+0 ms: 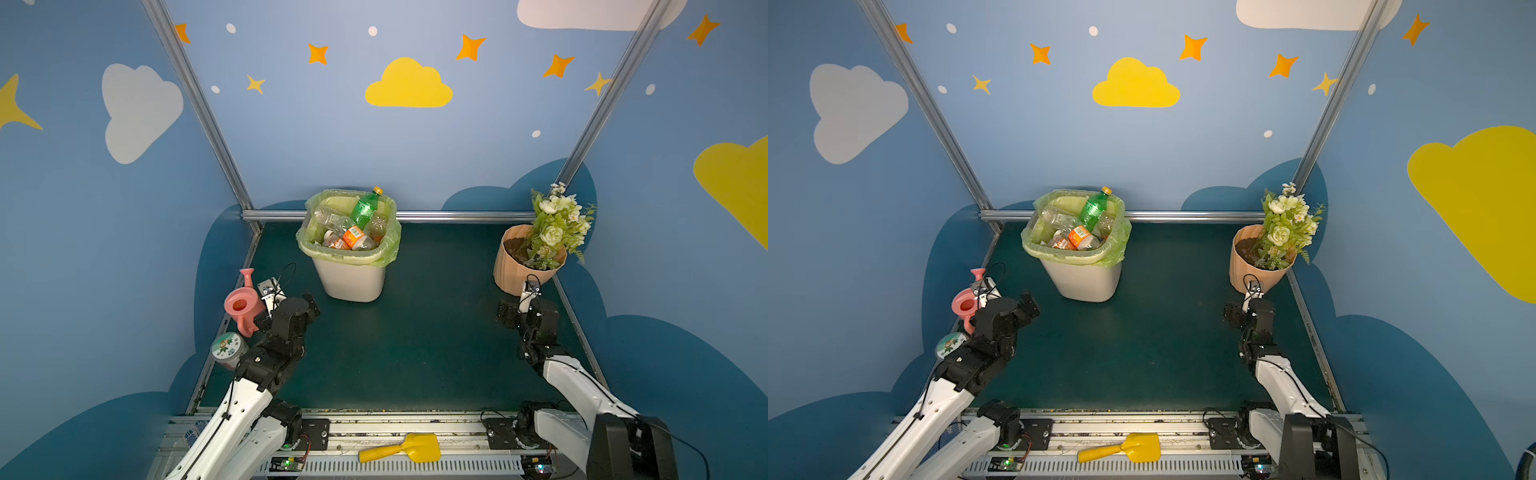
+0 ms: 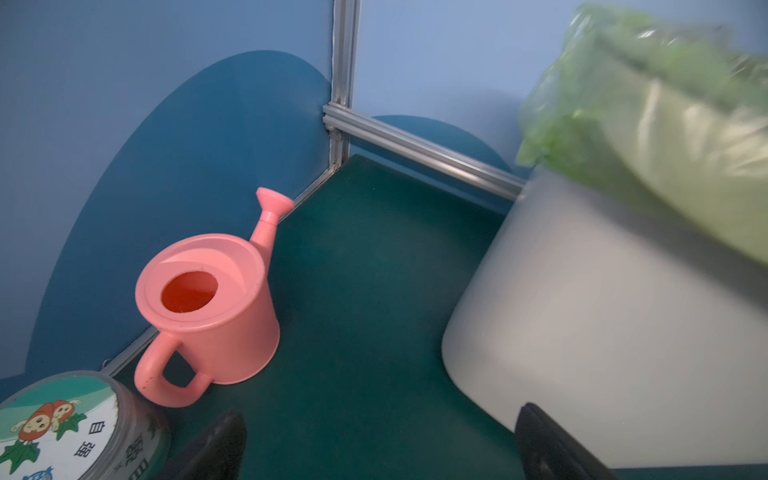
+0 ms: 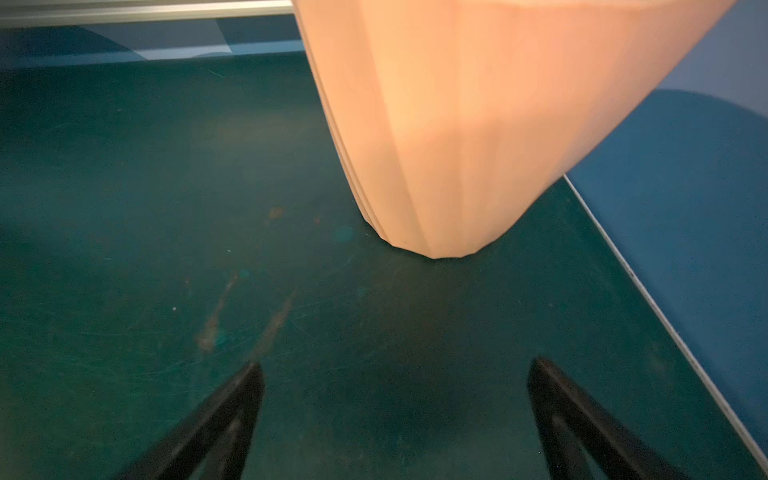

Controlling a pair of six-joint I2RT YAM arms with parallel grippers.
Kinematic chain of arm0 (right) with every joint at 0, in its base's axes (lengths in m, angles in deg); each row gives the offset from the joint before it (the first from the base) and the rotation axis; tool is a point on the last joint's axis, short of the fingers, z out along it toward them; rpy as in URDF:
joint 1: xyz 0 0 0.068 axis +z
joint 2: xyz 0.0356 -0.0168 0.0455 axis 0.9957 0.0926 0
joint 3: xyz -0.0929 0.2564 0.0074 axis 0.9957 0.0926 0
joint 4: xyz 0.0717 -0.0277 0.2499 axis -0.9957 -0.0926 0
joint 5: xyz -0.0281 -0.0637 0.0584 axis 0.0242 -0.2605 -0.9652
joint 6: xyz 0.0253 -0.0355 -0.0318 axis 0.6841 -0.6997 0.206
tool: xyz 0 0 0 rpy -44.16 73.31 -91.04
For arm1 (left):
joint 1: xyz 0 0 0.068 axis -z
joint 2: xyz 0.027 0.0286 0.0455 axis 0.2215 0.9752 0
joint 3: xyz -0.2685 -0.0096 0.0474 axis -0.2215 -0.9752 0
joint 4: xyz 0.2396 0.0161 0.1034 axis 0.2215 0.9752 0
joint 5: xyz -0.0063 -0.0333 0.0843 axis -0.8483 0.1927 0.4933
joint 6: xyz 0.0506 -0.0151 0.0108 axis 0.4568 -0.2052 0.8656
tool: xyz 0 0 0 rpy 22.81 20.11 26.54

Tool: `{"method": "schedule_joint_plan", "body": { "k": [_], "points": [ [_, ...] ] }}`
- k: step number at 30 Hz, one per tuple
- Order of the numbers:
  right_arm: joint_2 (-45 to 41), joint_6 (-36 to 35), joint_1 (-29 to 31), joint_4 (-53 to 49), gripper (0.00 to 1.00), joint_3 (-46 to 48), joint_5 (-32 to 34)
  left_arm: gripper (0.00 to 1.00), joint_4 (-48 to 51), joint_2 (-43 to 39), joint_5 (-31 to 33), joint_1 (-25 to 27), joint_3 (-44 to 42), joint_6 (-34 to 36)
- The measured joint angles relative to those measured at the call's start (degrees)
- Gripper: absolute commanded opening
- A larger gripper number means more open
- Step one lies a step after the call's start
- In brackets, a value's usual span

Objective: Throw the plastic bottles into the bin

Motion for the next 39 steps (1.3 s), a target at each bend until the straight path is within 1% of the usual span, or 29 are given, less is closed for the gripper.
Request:
{"method": "schedule_joint_plan", "body": {
  "k": [5, 9, 12, 14, 19, 22, 26, 28, 30, 32, 33, 35, 39],
  "points": [
    [10.99, 1.33, -0.7, 12.55, 0.97, 0.48, -5.16, 1.0, -8.02, 1.81, 2.21, -2.58, -6.34, 2.75],
    [15.69, 0.31, -0.9, 16.15, 0.97, -1.2, -8.39, 1.0, -16.83, 4.76, 2.64, -4.85, -11.54, 5.57],
    [22.56, -0.83, -0.9, 23.37, 0.97, -2.71, -11.19, 1.0, -22.91, 10.43, 2.56, -8.13, -13.62, 6.19],
    [25.29, -1.62, -0.9, 23.76, 0.97, -3.13, -12.24, 1.0, -26.23, 15.5, 2.16, -10.43, -13.68, 6.03],
    [25.29, -2.32, -0.81, 23.28, 0.97, -4.15, -13.42, 1.0, -37.42, 27.69, 0.74, -13.03, -13.57, 6.93],
    [25.27, -2.69, -0.79, 23.28, 0.97, -4.42, -13.55, 1.0, -45.18, 34.51, -1.42, -14.08, -13.51, 9.2],
    [25.24, -2.86, -0.74, 23.26, 0.97, -4.42, -13.55, 1.0, -55.06, 40.46, -8.07, -17.4, -13.73, 11.3],
    [25.24, -2.86, -0.74, 23.26, 0.97, -4.42, -13.55, 1.0, -56.54, 41.38, -11.37, -18.75, -13.7, 12.0],
    [25.22, -2.89, -0.7, 23.26, 0.97, -4.42, -13.55, 1.0, -59.25, 42.16, -14.78, -19.23, -13.7, 13.07],
    [25.22, -2.91, -0.66, 23.26, 0.97, -4.42, -13.55, 1.0, -65.33, 45.75, -17.92, -19.23, -13.81, 14.29],
    [25.22, -2.91, -0.66, 23.26, 0.97, -4.42, -13.55, 1.0, -66.23, 47.19, -19.06, -19.23, -13.79, 14.69],
    [25.22, -2.93, -0.66, 23.26, 0.97, -4.42, -13.55, 1.0, -63.52, 47.5, -20.61, -19.23, -13.46, 15.19],
    [25.22, -3.04, -0.66, 23.26, 0.97, -4.42, -13.55, 1.0, -63.43, 47.25, -21.62, -19.23, -12.87, 15.63]
  ]
}}
